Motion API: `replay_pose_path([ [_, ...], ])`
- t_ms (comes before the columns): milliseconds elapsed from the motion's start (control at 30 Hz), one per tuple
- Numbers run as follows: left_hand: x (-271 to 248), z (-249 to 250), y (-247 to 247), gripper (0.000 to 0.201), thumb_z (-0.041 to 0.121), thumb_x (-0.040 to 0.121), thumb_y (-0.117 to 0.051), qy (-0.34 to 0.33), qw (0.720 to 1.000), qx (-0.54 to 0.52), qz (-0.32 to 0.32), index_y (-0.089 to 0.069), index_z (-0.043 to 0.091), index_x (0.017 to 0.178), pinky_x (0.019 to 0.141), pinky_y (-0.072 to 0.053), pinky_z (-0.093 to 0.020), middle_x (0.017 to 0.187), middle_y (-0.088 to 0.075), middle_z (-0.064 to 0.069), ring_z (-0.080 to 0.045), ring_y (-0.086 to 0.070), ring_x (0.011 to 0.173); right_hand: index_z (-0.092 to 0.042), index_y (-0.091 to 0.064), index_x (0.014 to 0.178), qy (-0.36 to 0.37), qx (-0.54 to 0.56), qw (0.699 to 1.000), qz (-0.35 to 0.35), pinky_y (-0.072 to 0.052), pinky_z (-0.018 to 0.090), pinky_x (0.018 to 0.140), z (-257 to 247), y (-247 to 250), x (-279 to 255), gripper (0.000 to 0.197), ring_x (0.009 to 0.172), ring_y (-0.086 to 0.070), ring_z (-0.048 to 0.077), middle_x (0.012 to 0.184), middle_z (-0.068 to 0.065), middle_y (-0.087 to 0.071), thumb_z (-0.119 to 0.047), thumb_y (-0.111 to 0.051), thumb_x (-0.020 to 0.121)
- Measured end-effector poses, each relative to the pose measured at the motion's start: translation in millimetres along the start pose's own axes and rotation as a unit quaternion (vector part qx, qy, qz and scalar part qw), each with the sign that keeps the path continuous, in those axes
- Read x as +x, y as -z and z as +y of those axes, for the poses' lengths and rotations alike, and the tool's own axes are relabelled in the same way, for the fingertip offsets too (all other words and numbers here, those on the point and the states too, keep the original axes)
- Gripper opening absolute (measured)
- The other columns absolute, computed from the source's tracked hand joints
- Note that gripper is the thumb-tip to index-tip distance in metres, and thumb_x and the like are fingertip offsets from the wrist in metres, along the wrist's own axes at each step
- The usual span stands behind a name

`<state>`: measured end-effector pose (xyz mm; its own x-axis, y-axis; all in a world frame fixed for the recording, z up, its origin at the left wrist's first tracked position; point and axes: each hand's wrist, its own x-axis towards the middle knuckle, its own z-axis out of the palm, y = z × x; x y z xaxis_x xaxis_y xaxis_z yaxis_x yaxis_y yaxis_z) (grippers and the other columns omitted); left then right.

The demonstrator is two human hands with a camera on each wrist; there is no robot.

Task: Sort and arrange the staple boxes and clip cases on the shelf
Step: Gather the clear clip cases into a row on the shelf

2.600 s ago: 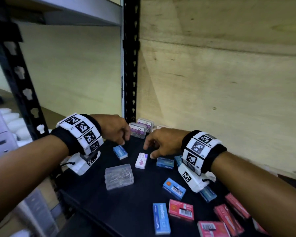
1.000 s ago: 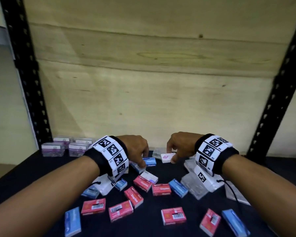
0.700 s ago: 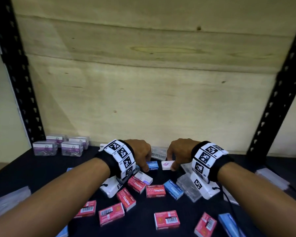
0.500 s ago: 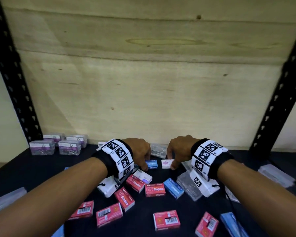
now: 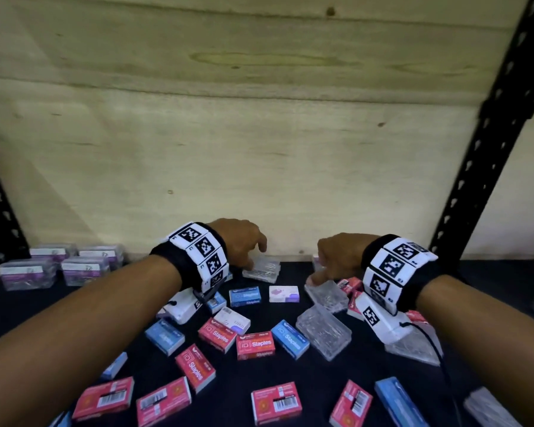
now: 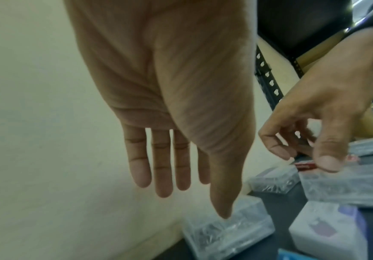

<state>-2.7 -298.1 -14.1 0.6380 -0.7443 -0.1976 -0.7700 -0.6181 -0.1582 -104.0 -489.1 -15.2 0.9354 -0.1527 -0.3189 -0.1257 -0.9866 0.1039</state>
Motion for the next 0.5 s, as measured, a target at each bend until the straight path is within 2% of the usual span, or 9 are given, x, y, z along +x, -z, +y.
replay_pose_path([
  [67, 7.5, 2.4, -4.7, 0.055, 0.036, 0.085, -0.071, -0.008, 1.0, 0.003, -0.016, -0.049, 0.03, 0.135, 0.09, -0.046, -0.034, 0.129, -0.054, 0.003, -0.02, -0.054, 0.115, -0.013, -0.055, 0.107, -0.015, 0.002, 1.0, -0.008, -0.044, 0.03, 0.064, 2.7, -6.7, -3.0, 0.065, 0.079, -0.061, 0.019, 0.091, 0.0, -0.065, -0.073, -0.059, 0.08],
  [100, 11.8, 2.9, -6.7, 0.057, 0.035, 0.083, -0.073, -0.011, 1.0, 0.004, -0.023, -0.049, 0.03, 0.135, 0.091, -0.046, -0.034, 0.13, -0.054, 0.002, -0.021, -0.053, 0.115, -0.014, -0.052, 0.112, -0.022, 0.008, 1.0, -0.013, -0.044, 0.031, 0.064, 3.6, -9.2, -3.7, 0.07, 0.081, -0.061, 0.019, 0.093, 0.0, -0.064, -0.075, -0.058, 0.079],
  [200, 19.2, 1.3, -8.7, 0.058, 0.035, 0.077, -0.078, -0.017, 1.0, -0.006, -0.023, -0.053, 0.03, 0.13, 0.091, -0.047, -0.034, 0.124, -0.058, 0.002, -0.021, -0.055, 0.111, -0.012, -0.055, 0.101, -0.026, 0.019, 0.999, -0.036, -0.046, 0.031, 0.068, 3.6, -14.4, 0.6, 0.073, 0.075, -0.059, 0.017, 0.084, -0.001, -0.062, -0.08, -0.058, 0.074],
  [333, 21.6, -0.3, -4.1, 0.057, 0.032, 0.076, -0.08, -0.027, 0.999, -0.022, -0.022, -0.057, 0.028, 0.128, 0.093, -0.048, -0.034, 0.119, -0.062, 0.004, -0.019, -0.057, 0.105, -0.015, -0.06, 0.077, -0.016, 0.027, 0.998, -0.051, -0.048, 0.032, 0.071, 0.2, -15.1, 4.5, 0.061, 0.065, -0.057, 0.016, 0.073, -0.002, -0.063, -0.076, -0.061, 0.076],
  [433, 22.5, -2.5, -3.6, 0.057, 0.03, 0.08, -0.078, -0.033, 0.998, -0.032, -0.032, -0.057, 0.027, 0.132, 0.091, -0.046, -0.03, 0.122, -0.062, 0.003, -0.017, -0.057, 0.102, -0.012, -0.066, 0.083, -0.011, 0.033, 0.997, -0.068, -0.05, 0.032, 0.076, -1.9, -13.4, 5.3, 0.056, 0.061, -0.057, 0.014, 0.068, -0.003, -0.063, -0.068, -0.063, 0.081],
  [500, 21.3, -5.0, -3.2, 0.055, 0.032, 0.082, -0.075, -0.034, 0.997, -0.046, -0.042, -0.056, 0.028, 0.133, 0.09, -0.044, -0.028, 0.124, -0.061, 0.004, -0.014, -0.054, 0.096, -0.01, -0.071, 0.095, -0.007, 0.033, 0.996, -0.078, -0.049, 0.031, 0.075, -1.3, -11.5, 5.6, 0.058, 0.066, -0.059, 0.015, 0.076, 0.001, -0.069, -0.066, -0.062, 0.082],
])
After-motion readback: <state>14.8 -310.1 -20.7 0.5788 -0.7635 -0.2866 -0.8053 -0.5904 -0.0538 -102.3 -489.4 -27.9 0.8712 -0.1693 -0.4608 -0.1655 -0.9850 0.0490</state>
